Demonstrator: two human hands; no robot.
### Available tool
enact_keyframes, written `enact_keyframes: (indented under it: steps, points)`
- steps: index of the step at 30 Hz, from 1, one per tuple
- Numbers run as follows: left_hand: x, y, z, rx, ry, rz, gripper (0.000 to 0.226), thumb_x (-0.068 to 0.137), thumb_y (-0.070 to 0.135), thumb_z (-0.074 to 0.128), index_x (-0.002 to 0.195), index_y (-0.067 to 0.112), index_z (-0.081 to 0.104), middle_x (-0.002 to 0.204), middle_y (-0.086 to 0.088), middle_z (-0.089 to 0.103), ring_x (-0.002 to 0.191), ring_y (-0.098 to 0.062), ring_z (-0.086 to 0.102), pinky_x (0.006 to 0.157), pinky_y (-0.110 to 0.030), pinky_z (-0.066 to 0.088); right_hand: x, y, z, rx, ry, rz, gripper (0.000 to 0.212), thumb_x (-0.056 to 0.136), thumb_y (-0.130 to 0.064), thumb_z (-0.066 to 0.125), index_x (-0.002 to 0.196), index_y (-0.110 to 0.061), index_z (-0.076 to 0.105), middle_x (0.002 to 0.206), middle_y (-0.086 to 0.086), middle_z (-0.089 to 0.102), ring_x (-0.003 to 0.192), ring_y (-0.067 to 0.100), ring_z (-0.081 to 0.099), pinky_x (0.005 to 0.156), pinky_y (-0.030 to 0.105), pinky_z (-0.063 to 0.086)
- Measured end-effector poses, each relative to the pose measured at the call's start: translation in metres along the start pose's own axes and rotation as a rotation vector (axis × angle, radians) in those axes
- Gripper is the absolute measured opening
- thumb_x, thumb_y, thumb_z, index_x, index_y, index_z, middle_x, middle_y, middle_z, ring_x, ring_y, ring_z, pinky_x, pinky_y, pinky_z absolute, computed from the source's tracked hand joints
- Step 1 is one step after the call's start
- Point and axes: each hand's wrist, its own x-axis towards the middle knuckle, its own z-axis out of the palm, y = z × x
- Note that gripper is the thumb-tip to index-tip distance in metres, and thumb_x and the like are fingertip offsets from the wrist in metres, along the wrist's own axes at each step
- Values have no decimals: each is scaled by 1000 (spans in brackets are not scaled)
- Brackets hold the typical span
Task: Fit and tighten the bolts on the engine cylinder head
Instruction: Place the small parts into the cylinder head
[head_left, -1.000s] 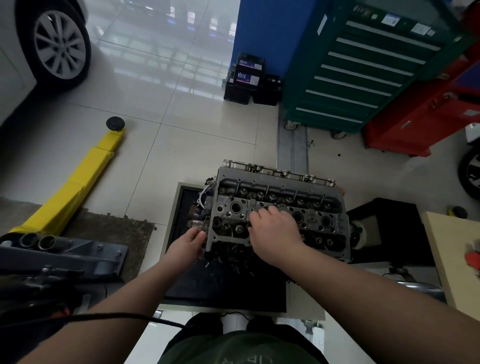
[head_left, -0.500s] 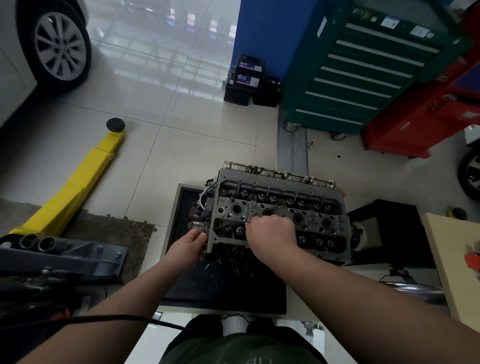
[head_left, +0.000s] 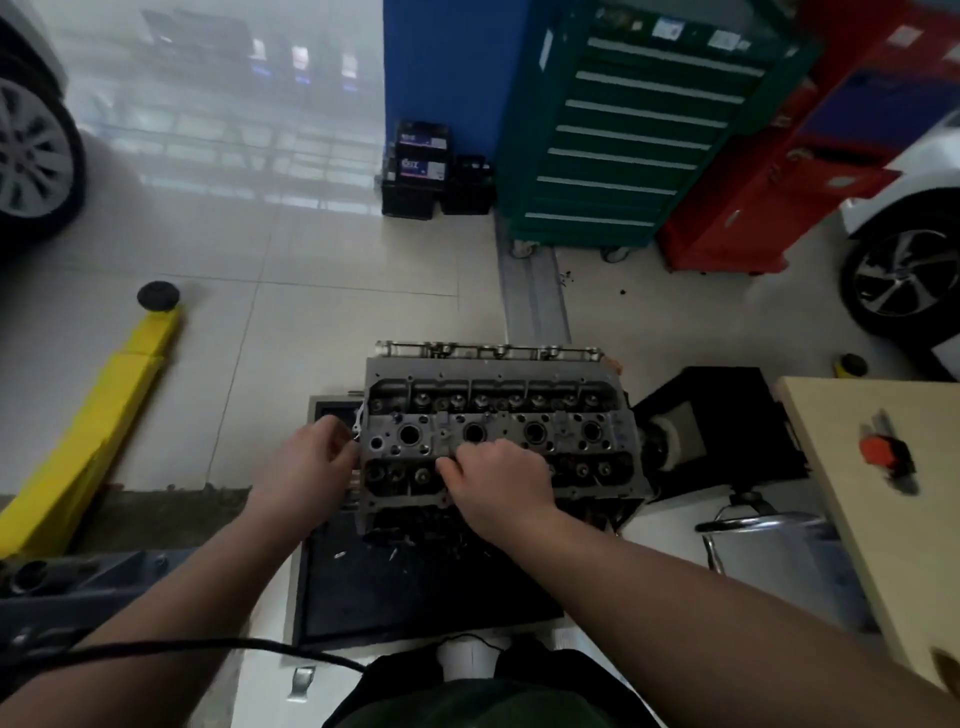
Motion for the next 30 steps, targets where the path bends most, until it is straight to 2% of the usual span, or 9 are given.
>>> enact_keyframes:
  steps: [3,6,10,13,16,19,23,25,30]
  points:
    - [-3,53,5,-72,-50,121,10,99,42,62,99,32,62,96,12,64,86,-10,63,77,-37,58,-35,29,-1,210,-16,84,45,99,-64,29,78,-28,47,80,0,66,81,28,64,59,36,37]
    - [-9,111,22,-161,-112,212,7,97,36,68,92,31,65,89,13,65,81,-6,61,68,-29,49,-87,77,8,513,-128,274,44,92,-71,37,96,-30,55,85,-4,69,82,19,66,66,39,49]
    - [-14,190,64,-312,-296,184,10,97,31,71,88,33,68,78,5,69,71,-13,65,62,-29,47,-175,147,31,736,-136,537,22,95,-48,61,100,-27,66,89,-9,67,80,2,58,79,33,50]
    - [-27,246,111,-416,-532,119,21,99,20,70,80,26,75,72,-4,72,66,-23,64,67,-34,47,-250,199,50,689,-193,713,20,98,-41,61,108,-25,67,97,-7,66,85,3,54,72,21,39]
    - [-51,308,163,-485,-703,28,21,98,12,70,81,21,78,79,-15,72,75,-30,64,74,-41,48,-325,249,63,715,-176,902,18,96,-41,59,106,-27,67,94,-10,67,88,9,61,77,27,47]
    - [-80,372,222,-429,-793,36,5,97,8,69,97,4,73,72,-17,65,67,-27,58,64,-34,46,-397,307,73,660,-127,1076,18,97,-38,55,106,-27,66,105,-2,73,100,19,67,82,30,48]
    - [-124,446,295,-336,-901,65,6,95,9,71,96,4,74,71,-18,67,54,-23,58,47,-24,43,-475,400,76,524,155,1270,19,93,-19,63,110,-22,72,110,-2,72,108,23,64,92,32,48]
    - [-143,477,328,-305,-962,55,7,96,10,70,97,5,74,78,-17,71,58,-20,63,53,-28,47,-503,456,69,426,237,1338,27,89,-14,65,116,-18,71,118,3,69,113,28,61,96,36,47]
    - [-181,528,393,-213,-1016,31,8,97,11,69,94,7,75,85,-15,75,66,-23,66,63,-35,49,-539,569,59,232,-40,1289,58,91,-26,56,148,-20,46,149,3,47,136,28,42,107,42,38]
